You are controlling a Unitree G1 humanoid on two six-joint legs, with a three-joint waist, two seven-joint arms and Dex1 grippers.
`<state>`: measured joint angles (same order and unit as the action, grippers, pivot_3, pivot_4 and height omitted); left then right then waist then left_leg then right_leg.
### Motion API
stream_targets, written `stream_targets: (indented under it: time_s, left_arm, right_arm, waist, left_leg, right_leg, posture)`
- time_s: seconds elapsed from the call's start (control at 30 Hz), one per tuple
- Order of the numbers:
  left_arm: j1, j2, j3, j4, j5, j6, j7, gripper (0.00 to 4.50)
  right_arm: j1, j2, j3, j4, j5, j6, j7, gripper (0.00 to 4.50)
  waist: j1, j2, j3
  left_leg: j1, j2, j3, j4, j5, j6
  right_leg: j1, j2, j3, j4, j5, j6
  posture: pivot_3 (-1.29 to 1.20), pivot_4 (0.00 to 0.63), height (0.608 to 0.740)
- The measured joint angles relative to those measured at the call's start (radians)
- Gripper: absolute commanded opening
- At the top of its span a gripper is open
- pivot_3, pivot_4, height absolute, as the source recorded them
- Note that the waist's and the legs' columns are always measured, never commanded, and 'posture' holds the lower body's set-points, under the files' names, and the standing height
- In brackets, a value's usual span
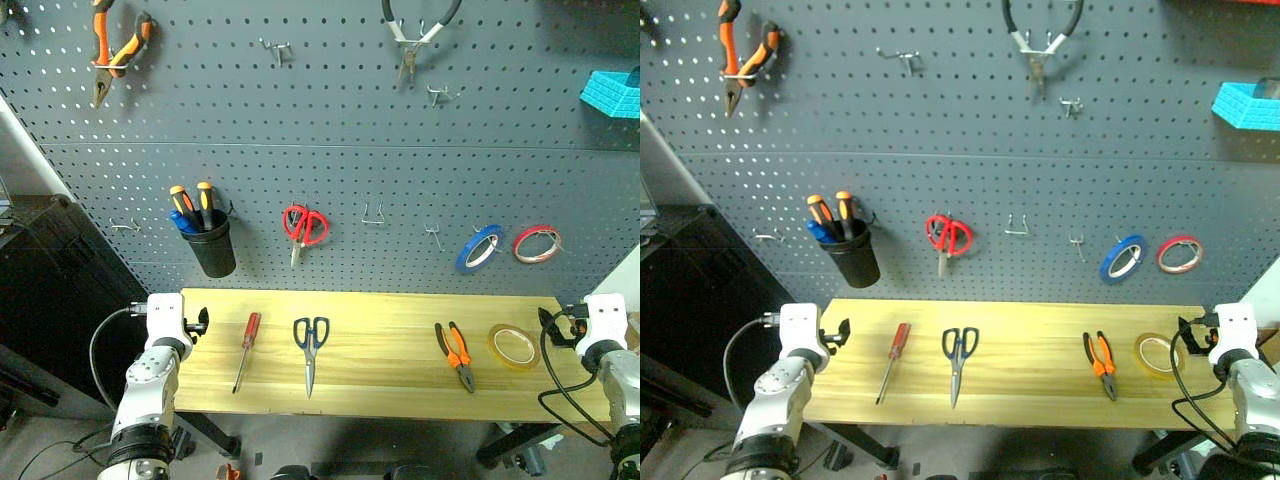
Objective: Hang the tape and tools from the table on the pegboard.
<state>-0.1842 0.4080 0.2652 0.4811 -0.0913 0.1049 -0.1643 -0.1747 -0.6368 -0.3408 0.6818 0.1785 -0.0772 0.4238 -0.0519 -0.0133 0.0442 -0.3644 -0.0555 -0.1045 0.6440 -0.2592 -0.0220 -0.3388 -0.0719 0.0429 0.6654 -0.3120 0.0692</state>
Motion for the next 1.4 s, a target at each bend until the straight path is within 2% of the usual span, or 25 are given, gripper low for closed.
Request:
stream_targets:
  time_s: [0.43, 0.7, 0.77, 0.9, 0.97, 1.07, 1.17, 1.23, 1.27, 1.4]
  left_arm:
    - [0.005, 0.019, -0.036, -0.012, 0.025, -0.069, -0.055, 3.73]
    - [0.0, 0.019, -0.052, -0.04, 0.024, -0.069, -0.097, 3.73]
    - [-0.008, 0.019, -0.061, -0.043, 0.023, -0.063, -0.107, 3.73]
    - [-0.011, 0.018, -0.064, -0.088, 0.016, -0.032, -0.122, 3.73]
    - [0.003, 0.016, -0.074, -0.16, 0.014, 0.002, -0.133, 3.73]
    - [0.058, 0.0, -0.109, -0.319, 0.009, 0.071, -0.153, 3.73]
    - [0.129, -0.001, -0.144, -0.469, -0.002, 0.176, -0.176, 3.73]
    - [0.157, 0.001, -0.168, -0.563, -0.01, 0.253, -0.196, 3.73]
    - [0.165, 0.007, -0.184, -0.612, -0.017, 0.293, -0.209, 3.73]
    - [0.142, 0.014, -0.238, -0.729, -0.036, 0.413, -0.255, 3.73]
  right_arm:
    - [0.043, 0.002, -0.015, -0.02, 0.006, 0.0, 0.002, 4.5]
    - [0.09, 0.024, -0.027, -0.079, 0.041, 0.011, 0.01, 4.5]
    - [0.094, 0.024, -0.03, -0.094, 0.041, 0.018, 0.008, 4.5]
    - [0.121, 0.025, -0.027, -0.129, 0.036, 0.042, 0.002, 4.5]
    - [0.142, 0.025, -0.014, -0.174, 0.025, 0.075, -0.007, 4.5]
    - [0.198, 0.024, 0.016, -0.302, 0.006, 0.156, -0.002, 4.5]
    - [0.249, 0.018, 0.052, -0.457, 0.001, 0.29, 0.016, 4.5]
    - [0.265, 0.004, 0.081, -0.542, -0.001, 0.368, 0.035, 4.5]
    - [0.265, -0.003, 0.098, -0.575, -0.001, 0.409, 0.046, 4.5]
    - [0.196, -0.031, 0.155, -0.583, -0.007, 0.51, 0.085, 4.5]
  waist:
    - [0.002, 0.0, 0.0]
    - [-0.002, 0.0, 0.0]
    - [-0.001, 0.0, 0.0]
    - [-0.002, 0.0, -0.001]
    - [-0.004, 0.001, -0.001]
    - [-0.006, 0.003, 0.01]
    - [-0.012, 0.006, 0.052]
    - [-0.015, 0.006, 0.095]
    - [-0.017, 0.005, 0.121]
    - [-0.027, 0.002, 0.173]
  left_leg:
    - [0.0, 0.0, -0.001, 0.0, 0.0, 0.0]
    - [0.0, 0.0, 0.0, 0.0, 0.0, 0.0]
    - [0.001, 0.001, 0.001, 0.0, 0.0, 0.0]
    - [0.0, 0.0, 0.001, 0.0, -0.001, 0.001]
    - [0.0, 0.0, 0.001, 0.0, -0.001, 0.001]
    - [0.0, 0.001, 0.001, 0.0, -0.001, 0.001]
    - [0.0, 0.002, 0.001, 0.001, -0.001, 0.001]
    - [0.001, 0.004, 0.002, 0.002, -0.001, 0.002]
    - [0.0, 0.004, 0.002, 0.002, 0.0, 0.002]
    - [-0.004, 0.005, 0.005, 0.002, 0.0, 0.003]
  right_leg:
    - [0.001, 0.0, -0.001, -0.001, 0.0, 0.0]
    - [0.001, 0.0, 0.0, -0.001, 0.0, 0.0]
    - [-0.004, 0.0, 0.001, -0.001, 0.0, 0.0]
    - [0.0, 0.0, 0.001, -0.001, 0.0, 0.0]
    - [0.0, 0.0, 0.001, -0.001, 0.0, 0.0]
    - [0.001, 0.0, 0.001, -0.002, 0.0, 0.0]
    - [0.002, 0.001, 0.001, -0.002, 0.0, 0.0]
    - [0.003, 0.001, 0.001, -0.003, 0.0, 0.001]
    - [0.002, 0.001, 0.001, -0.002, -0.001, 0.002]
    - [0.0, 0.001, 0.001, -0.002, 0.001, 0.0]
  posture:
    - [-0.05, 0.0, 0.74]
    - [-0.07, 0.0, 0.74]
    - [-0.08, 0.0, 0.74]
    - [-0.1, 0.0, 0.74]
    - [-0.11, 0.03, 0.74]
    - [-0.14, 0.115, 0.74]
    - [-0.16, 0.204, 0.74]
    - [-0.17, 0.252, 0.74]
    - [-0.17, 0.264, 0.74]
    - [-0.16, 0.31, 0.74]
